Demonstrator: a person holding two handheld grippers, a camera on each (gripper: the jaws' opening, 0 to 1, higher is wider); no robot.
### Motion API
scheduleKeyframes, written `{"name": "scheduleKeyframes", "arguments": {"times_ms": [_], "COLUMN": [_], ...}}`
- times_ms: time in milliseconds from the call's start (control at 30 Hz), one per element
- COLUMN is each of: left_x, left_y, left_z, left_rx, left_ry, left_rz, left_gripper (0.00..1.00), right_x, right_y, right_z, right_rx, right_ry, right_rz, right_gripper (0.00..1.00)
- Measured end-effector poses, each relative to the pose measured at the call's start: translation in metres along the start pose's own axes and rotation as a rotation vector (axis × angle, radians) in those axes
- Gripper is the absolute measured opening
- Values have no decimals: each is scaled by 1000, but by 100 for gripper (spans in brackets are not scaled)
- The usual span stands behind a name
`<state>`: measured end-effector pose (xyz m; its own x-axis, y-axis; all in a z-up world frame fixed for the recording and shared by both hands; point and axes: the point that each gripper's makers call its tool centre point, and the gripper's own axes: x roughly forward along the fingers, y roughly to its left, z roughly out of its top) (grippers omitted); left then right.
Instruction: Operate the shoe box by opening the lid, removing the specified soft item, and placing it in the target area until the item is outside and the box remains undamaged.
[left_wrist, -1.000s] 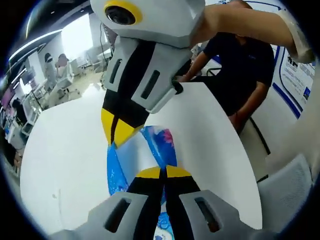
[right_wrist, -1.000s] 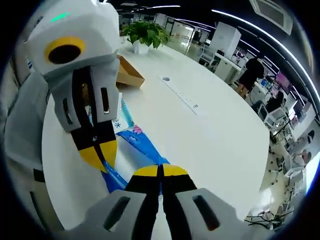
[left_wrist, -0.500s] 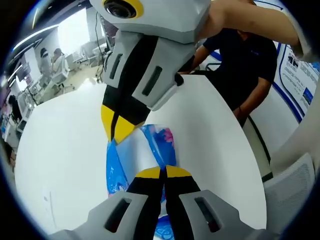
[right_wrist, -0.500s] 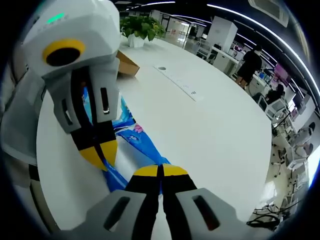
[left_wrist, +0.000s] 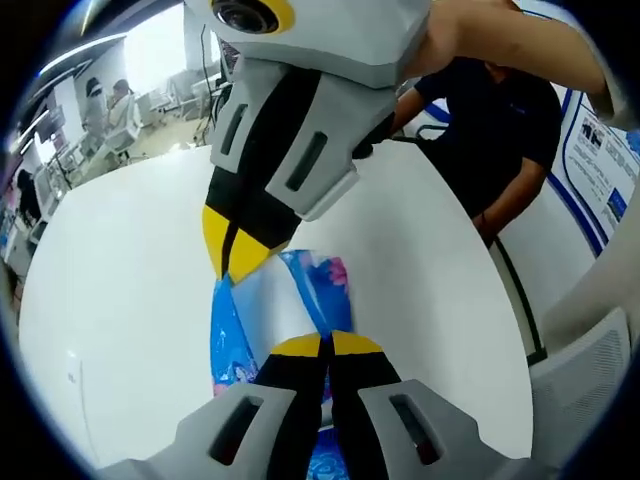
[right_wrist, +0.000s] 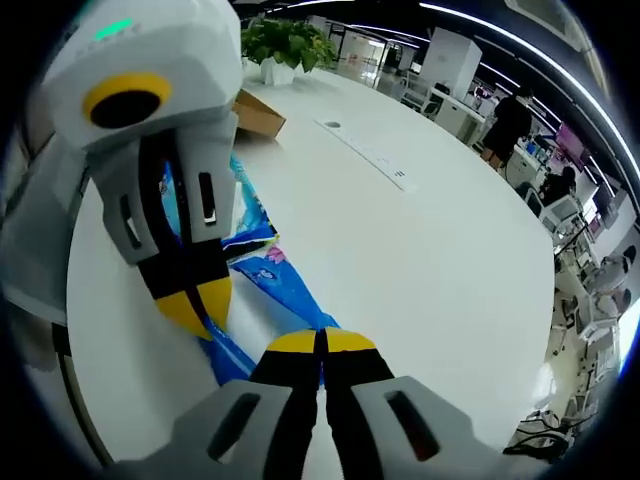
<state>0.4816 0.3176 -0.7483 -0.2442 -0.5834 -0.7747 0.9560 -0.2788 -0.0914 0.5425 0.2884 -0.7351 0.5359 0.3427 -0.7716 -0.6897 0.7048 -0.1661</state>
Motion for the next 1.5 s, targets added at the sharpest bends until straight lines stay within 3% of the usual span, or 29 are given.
{"name": "scheduleKeyframes", "arguments": {"times_ms": [867,1167,1500], "left_x": [-2,-10,-17], "left_y": [1,-2,0], "left_z": [2,6,0], "left_rx": [14,35,51], "left_ry": [-9,-12,11], "left_rz": [10,20,39], "left_gripper": [0,4,3], "right_x": [1,-10,-17], "right_y": [-2,-2,1], "right_z": [-4,-1,1], "right_rx": [-25,-30,-22], "right_ry": [11,6,8], "right_rz": [-5,-16,-28], "right_gripper": [0,0,0]}}
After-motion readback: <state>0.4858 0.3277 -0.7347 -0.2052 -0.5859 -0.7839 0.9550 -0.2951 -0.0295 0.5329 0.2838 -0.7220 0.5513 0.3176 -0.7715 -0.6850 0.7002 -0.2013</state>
